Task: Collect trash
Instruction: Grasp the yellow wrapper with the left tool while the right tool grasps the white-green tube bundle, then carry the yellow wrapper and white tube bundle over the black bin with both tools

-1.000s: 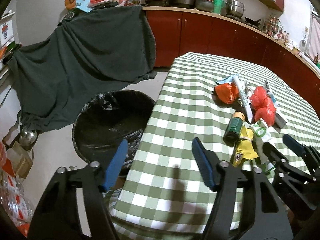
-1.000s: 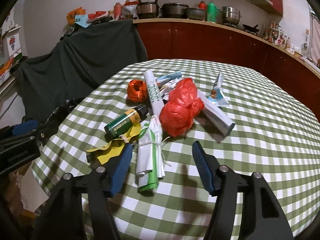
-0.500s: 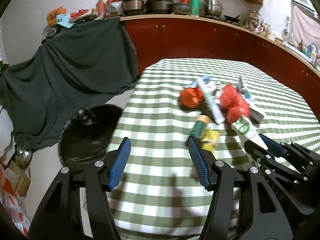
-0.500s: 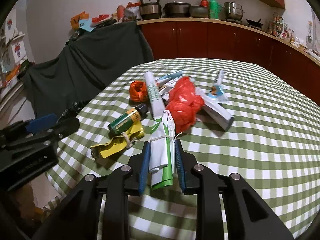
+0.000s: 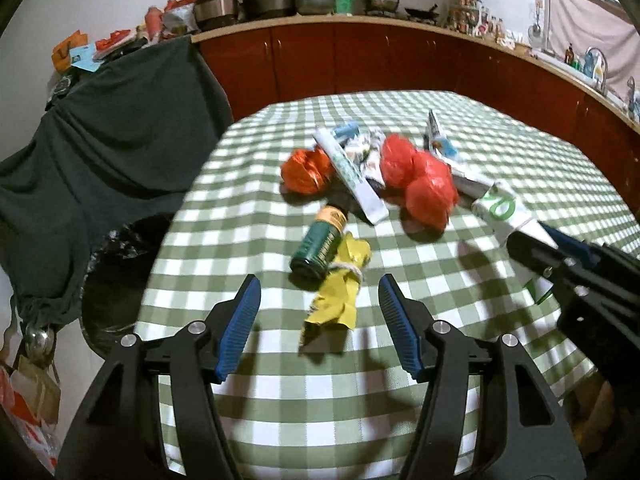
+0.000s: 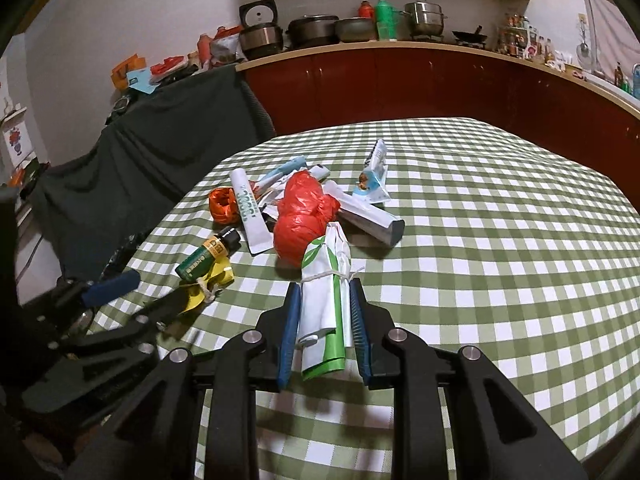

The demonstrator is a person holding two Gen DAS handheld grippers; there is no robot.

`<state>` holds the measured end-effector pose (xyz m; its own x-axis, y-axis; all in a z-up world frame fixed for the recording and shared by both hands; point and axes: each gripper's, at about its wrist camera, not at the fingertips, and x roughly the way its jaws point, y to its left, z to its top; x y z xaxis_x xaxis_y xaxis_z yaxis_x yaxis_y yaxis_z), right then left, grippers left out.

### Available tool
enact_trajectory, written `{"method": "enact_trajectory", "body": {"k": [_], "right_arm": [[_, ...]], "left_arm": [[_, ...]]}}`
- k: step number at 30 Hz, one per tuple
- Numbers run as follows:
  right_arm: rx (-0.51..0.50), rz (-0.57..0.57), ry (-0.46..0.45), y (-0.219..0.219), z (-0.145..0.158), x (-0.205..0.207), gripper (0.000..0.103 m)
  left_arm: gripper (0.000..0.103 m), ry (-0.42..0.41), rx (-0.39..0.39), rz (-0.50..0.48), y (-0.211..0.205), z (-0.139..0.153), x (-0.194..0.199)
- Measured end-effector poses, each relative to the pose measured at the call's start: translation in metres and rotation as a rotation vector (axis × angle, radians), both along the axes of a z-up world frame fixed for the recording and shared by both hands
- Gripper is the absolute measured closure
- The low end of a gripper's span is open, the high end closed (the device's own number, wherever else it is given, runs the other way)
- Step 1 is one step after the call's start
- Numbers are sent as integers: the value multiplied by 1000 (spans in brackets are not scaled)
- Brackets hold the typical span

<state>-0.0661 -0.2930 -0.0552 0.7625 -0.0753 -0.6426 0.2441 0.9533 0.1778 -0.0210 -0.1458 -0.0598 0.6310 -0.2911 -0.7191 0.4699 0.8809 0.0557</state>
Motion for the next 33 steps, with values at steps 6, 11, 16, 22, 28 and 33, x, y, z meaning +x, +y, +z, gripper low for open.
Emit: {"method": "enact_trajectory", "body": {"k": [6, 11, 16, 22, 28, 33], "right_arm": [[8, -2, 2, -2, -1, 1, 77], [14, -5, 8, -6, -4, 1, 77], [10, -2, 7, -4, -5, 1, 77], [-2, 11, -3, 4, -3, 2, 77], [-12, 45, -15, 17, 1, 6, 77], [-20, 85, -27, 30, 7, 14, 77]], "left_arm": [[71, 47, 19, -9, -3, -13, 4], [75, 72, 1, -20, 0, -15, 3], [76, 61, -21, -1, 5, -11, 1], [76, -25, -44, 70, 23, 6, -3], [78, -62, -73, 132, 42, 20, 2], [82, -87, -86, 191, 61, 28, 8]]}}
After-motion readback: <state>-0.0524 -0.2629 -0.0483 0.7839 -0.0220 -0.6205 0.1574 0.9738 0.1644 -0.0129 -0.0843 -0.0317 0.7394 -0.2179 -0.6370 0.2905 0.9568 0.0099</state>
